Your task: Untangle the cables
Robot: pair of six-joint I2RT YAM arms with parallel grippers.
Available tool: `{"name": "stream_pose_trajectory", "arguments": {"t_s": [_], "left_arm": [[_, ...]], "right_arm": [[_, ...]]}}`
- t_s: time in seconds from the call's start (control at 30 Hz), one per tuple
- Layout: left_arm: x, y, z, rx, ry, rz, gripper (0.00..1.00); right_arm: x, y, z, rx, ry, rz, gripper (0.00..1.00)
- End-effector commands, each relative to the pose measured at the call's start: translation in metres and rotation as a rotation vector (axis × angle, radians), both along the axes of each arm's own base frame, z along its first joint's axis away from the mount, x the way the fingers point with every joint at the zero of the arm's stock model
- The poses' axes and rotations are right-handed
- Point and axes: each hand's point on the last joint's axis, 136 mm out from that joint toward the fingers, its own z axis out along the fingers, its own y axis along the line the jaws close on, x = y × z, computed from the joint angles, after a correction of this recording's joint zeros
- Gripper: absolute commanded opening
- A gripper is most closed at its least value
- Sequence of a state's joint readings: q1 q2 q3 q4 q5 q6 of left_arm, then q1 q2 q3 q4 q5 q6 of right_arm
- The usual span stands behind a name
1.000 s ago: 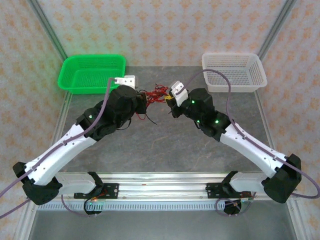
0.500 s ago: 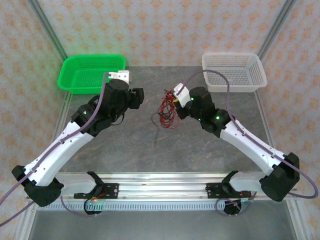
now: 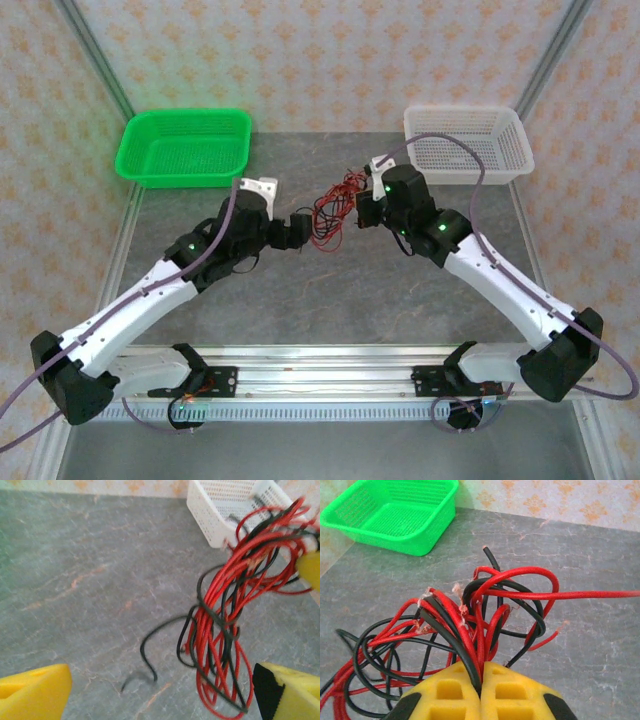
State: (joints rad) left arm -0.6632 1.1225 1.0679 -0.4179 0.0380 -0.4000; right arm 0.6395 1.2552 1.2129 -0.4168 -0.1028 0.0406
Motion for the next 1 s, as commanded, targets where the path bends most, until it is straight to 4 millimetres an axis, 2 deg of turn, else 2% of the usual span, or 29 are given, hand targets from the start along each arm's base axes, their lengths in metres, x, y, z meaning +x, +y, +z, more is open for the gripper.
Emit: {"name": "stream_pose_trajectory", "arguments": {"t_s": [0.0, 0.1, 0.3, 0.33, 0.57, 0.77, 0.87, 0.97], "left_arm": [[-0.005, -0.02, 0.008, -0.124, -0.05, -0.052, 0.99], [-0.007, -0.027, 0.003, -0.166, -0.1, -0.06, 0.99], [0.0, -0.036, 0.001, -0.223, -0.173, -0.07, 0.99], [0.003, -0.036, 0.0, -0.223, -0.181, -0.068, 0.99], [0.009, -0.049, -0.013, -0.302, -0.229, -0.089, 0.99], [0.022, -0.043, -0.028, -0.287, -0.262, -0.035, 0.99], [0.028, -0.042, -0.022, -0.306, -0.303, -0.035, 0.99], [0.032, -0.049, -0.009, -0.361, -0.35, -0.076, 0.99]], "right_arm": [[0.0, -0.014, 0.031, 0.125, -0.019, -0.11, 0.0], [0.0, -0.014, 0.032, 0.196, -0.013, -0.136, 0.0], [0.001, -0.007, 0.022, 0.279, 0.022, -0.148, 0.0], [-0.003, -0.01, 0.031, 0.311, 0.004, -0.15, 0.0], [-0.007, -0.013, 0.033, 0.435, 0.004, -0.187, 0.0], [-0.011, -0.015, 0.037, 0.489, 0.0, -0.189, 0.0], [-0.014, -0.013, 0.038, 0.507, 0.003, -0.176, 0.0], [-0.016, -0.012, 0.039, 0.525, 0.004, -0.164, 0.0]]}}
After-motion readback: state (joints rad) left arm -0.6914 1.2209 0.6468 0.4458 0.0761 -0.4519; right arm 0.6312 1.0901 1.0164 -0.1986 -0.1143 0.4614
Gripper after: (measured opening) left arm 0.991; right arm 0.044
